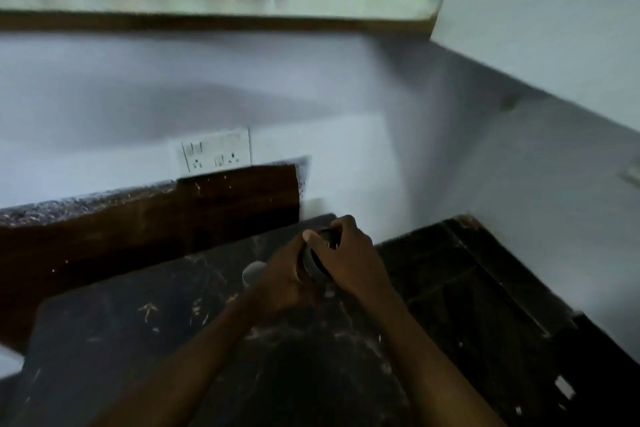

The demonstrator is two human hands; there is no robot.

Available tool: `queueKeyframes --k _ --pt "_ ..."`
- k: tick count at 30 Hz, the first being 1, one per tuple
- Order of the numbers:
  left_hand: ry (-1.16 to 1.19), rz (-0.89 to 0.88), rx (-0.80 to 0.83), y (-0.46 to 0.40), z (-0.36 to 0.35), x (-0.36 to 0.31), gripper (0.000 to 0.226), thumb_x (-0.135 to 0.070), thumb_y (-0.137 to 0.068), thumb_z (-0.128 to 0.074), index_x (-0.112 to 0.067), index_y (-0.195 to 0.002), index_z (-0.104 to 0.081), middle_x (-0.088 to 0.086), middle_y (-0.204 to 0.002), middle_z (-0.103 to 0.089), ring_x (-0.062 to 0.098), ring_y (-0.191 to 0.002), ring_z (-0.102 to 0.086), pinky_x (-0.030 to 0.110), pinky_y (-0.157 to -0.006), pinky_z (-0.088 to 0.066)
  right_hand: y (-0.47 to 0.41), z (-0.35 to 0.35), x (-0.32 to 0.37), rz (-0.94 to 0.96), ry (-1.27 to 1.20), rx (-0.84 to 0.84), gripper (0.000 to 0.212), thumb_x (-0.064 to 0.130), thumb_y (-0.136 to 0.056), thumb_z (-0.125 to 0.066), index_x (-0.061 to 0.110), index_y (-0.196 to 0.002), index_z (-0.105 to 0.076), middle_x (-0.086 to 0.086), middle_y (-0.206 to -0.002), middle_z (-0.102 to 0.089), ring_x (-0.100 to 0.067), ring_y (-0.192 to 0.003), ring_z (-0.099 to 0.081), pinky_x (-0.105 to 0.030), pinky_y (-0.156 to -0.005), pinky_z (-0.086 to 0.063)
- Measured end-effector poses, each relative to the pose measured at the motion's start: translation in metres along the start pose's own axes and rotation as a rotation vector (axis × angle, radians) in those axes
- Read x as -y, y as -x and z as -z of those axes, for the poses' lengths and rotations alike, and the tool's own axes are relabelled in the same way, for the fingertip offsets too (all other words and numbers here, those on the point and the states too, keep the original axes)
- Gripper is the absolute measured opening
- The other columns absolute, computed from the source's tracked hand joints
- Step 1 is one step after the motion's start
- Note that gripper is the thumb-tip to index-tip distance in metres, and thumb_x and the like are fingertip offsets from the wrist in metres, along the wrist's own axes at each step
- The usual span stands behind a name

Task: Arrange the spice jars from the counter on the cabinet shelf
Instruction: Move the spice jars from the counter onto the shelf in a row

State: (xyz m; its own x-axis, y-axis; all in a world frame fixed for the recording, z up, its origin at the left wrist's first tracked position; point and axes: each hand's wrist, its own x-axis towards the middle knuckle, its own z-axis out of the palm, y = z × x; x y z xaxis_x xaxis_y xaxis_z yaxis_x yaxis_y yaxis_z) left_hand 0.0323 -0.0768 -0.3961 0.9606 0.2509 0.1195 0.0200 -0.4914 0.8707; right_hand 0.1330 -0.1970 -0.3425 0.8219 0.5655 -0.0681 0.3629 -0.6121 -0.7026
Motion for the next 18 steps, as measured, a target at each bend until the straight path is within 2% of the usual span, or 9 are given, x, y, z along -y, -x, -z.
queueKeyframes --k 2,4,6,8,11,14,16,18 --pt "0.08 -0.046 -0.264 -0.022 0.03 -0.033 0.078 -0.031 -0.071 -0.092 -0.036 -0.137 -0.051 -0.018 -0.133 -0.064 -0.001 -0.12 -0.064 0.01 -0.095 -0.051 -0.008 0.025 0.036 0.166 -0.088 -0.1 0.062 0.078 -0.079 -0.056 0.034 -0.121 -0.047 0.01 -0.116 -0.061 -0.012 -0.105 -0.062 -0.032 -0.094 -0.054" --pt "0.137 -0.127 -0.387 -0.038 0.052 -0.061 0.087 -0.034 -0.065 -0.095 -0.027 -0.139 -0.049 -0.011 -0.134 -0.063 0.007 -0.122 -0.065 0.019 -0.096 -0.055 -0.01 0.045 0.063 0.282 -0.215 -0.161 0.056 0.062 -0.086 -0.066 0.032 -0.129 -0.048 0.011 -0.123 -0.06 -0.009 -0.11 -0.062 -0.026 -0.096 -0.055" --pt "0.141 -0.215 -0.479 -0.054 0.072 -0.091 0.09 -0.037 -0.064 -0.095 -0.025 -0.139 -0.047 -0.009 -0.133 -0.062 0.011 -0.122 -0.065 0.024 -0.096 -0.058 -0.015 0.069 0.093 0.384 -0.313 -0.178 0.062 0.058 -0.085 -0.071 0.031 -0.134 -0.046 0.013 -0.127 -0.059 -0.008 -0.114 -0.062 -0.022 -0.096 -0.056" --pt "0.143 -0.281 -0.548 -0.068 0.09 -0.12 0.086 -0.035 -0.067 -0.094 -0.028 -0.138 -0.046 -0.011 -0.133 -0.061 0.01 -0.122 -0.064 0.022 -0.094 -0.058 -0.021 0.091 0.121 0.447 -0.394 -0.164 0.067 0.061 -0.08 -0.074 0.035 -0.135 -0.045 0.017 -0.126 -0.06 -0.005 -0.114 -0.062 -0.026 -0.098 -0.057" --pt "0.144 -0.378 -0.676 -0.088 0.12 -0.167 0.079 -0.039 -0.069 -0.089 -0.036 -0.134 -0.045 -0.017 -0.13 -0.062 0.002 -0.118 -0.065 0.012 -0.09 -0.054 -0.029 0.127 0.164 0.612 -0.46 -0.176 0.074 0.06 -0.072 -0.082 0.04 -0.133 -0.046 0.021 -0.125 -0.061 0.002 -0.115 -0.061 -0.02 -0.097 -0.055" --pt "0.11 -0.451 -0.739 -0.108 0.153 -0.212 0.08 -0.045 -0.069 -0.086 -0.038 -0.136 -0.043 -0.023 -0.131 -0.061 -0.004 -0.12 -0.062 0.006 -0.088 -0.051 -0.046 0.16 0.2 0.763 -0.479 -0.216 0.083 0.059 -0.064 -0.088 0.042 -0.134 -0.046 0.021 -0.129 -0.06 0.002 -0.121 -0.058 -0.017 -0.096 -0.052" --pt "0.094 -0.523 -0.675 -0.119 0.169 -0.23 0.082 -0.034 -0.076 -0.085 -0.031 -0.144 -0.038 -0.021 -0.137 -0.057 0.0 -0.128 -0.059 0.01 -0.093 -0.052 -0.063 0.184 0.216 0.804 -0.501 -0.237 0.086 0.062 -0.06 -0.09 0.044 -0.133 -0.048 0.024 -0.127 -0.061 0.007 -0.118 -0.058 -0.014 -0.091 -0.053" --pt "0.077 -0.557 -0.579 -0.132 0.185 -0.24 0.079 -0.023 -0.084 -0.079 -0.03 -0.148 -0.033 -0.02 -0.141 -0.055 0.002 -0.131 -0.058 0.012 -0.092 -0.054 -0.083 0.203 0.23 0.801 -0.497 -0.246 0.092 0.065 -0.056 -0.09 0.046 -0.134 -0.046 0.029 -0.122 -0.062 0.018 -0.112 -0.056 -0.003 -0.082 -0.049"
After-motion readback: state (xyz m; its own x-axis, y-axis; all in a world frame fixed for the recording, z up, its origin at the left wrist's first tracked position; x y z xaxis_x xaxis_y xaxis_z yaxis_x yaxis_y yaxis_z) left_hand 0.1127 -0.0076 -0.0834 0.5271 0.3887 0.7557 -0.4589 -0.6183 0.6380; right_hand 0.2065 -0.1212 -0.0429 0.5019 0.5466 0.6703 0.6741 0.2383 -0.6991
